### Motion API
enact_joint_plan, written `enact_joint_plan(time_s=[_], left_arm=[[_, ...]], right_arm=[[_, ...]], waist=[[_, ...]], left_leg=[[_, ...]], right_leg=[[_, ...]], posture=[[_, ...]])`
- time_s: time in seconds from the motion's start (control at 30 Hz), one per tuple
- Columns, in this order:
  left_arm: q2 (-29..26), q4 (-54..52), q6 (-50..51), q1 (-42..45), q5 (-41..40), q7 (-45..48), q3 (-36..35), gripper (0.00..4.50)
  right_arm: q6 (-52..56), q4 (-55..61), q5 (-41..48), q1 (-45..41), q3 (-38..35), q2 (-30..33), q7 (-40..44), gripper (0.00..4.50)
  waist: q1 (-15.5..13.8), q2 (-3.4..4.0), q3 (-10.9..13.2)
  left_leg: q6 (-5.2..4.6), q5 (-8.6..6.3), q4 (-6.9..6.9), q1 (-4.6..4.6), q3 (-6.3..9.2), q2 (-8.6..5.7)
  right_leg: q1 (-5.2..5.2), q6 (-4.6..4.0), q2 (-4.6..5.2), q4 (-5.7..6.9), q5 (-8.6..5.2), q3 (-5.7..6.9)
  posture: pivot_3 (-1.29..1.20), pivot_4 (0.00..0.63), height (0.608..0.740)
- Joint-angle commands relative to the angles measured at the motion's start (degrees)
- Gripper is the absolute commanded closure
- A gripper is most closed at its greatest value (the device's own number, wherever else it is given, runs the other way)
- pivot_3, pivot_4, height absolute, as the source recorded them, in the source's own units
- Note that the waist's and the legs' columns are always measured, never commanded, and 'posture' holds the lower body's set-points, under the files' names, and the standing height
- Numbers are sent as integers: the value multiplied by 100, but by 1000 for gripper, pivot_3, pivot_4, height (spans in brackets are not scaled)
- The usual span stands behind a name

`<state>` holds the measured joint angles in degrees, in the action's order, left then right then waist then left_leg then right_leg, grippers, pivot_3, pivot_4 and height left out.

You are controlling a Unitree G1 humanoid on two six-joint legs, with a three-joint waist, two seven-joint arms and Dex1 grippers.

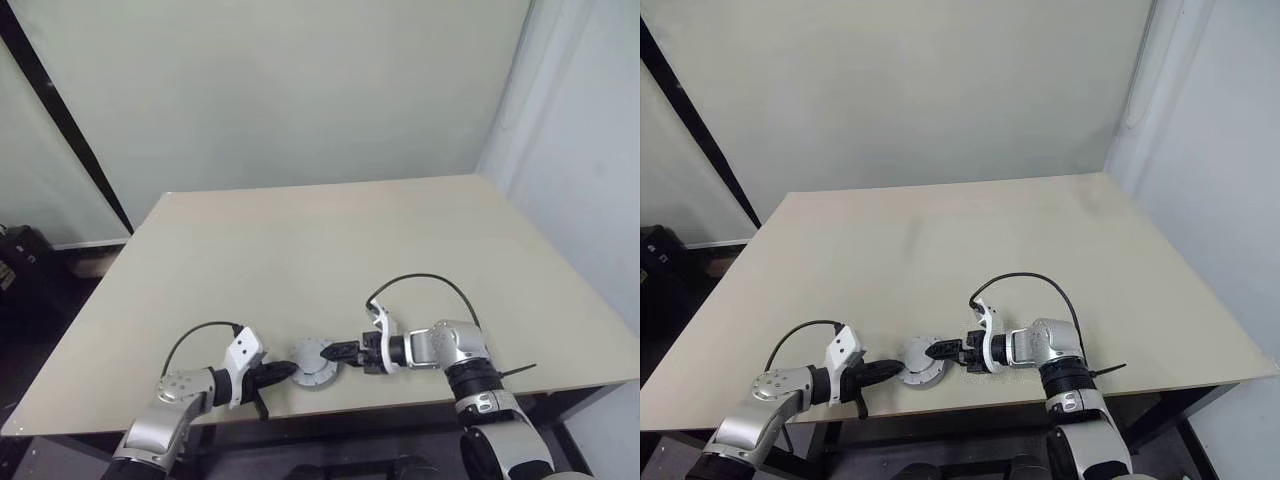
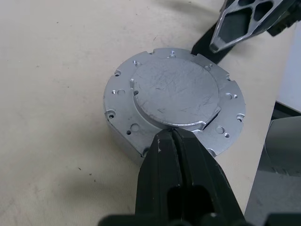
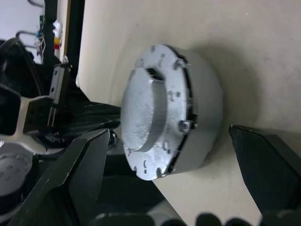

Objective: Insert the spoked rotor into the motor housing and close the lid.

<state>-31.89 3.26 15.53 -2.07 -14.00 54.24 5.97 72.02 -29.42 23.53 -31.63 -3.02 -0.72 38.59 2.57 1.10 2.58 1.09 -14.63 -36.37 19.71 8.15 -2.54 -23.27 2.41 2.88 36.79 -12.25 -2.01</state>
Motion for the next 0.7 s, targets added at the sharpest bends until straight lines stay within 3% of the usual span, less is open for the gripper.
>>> enact_joint_plan(time_s=[0.03, 0.43, 0.53, 0.7], left_arm=[[-66, 107, 167, -128, 152, 9, 190, 4500], [-83, 104, 155, -113, 154, -1, 165, 4500], [-79, 105, 152, -104, 158, -6, 171, 4500], [-58, 123, 68, -96, 131, 35, 175, 4500]], right_arm=[[-45, -106, 221, -170, -174, -137, -80, 47], [-57, -284, 420, -158, -494, -386, -308, 47], [-69, -339, 443, -158, -575, -384, -383, 654], [7, -327, 486, -104, -615, -377, -425, 2313]], waist=[[30, 0, 0], [32, 1, 0], [31, 1, 0], [29, 11, 1]], left_leg=[[0, 0, 1, 0, 0, 1], [0, 0, 15, -3, -2, 6], [0, 0, 15, -3, -2, 7], [0, 0, 16, -1, -2, 4]], right_leg=[[0, 0, 0, 0, 0, 0], [-5, 0, -3, 0, 0, 0], [-5, 0, -4, 0, 0, 1], [-6, 0, -4, -1, 0, -1]], posture=[[0, 0, 740], [0, 0, 740], [0, 0, 740], [0, 0, 740]])
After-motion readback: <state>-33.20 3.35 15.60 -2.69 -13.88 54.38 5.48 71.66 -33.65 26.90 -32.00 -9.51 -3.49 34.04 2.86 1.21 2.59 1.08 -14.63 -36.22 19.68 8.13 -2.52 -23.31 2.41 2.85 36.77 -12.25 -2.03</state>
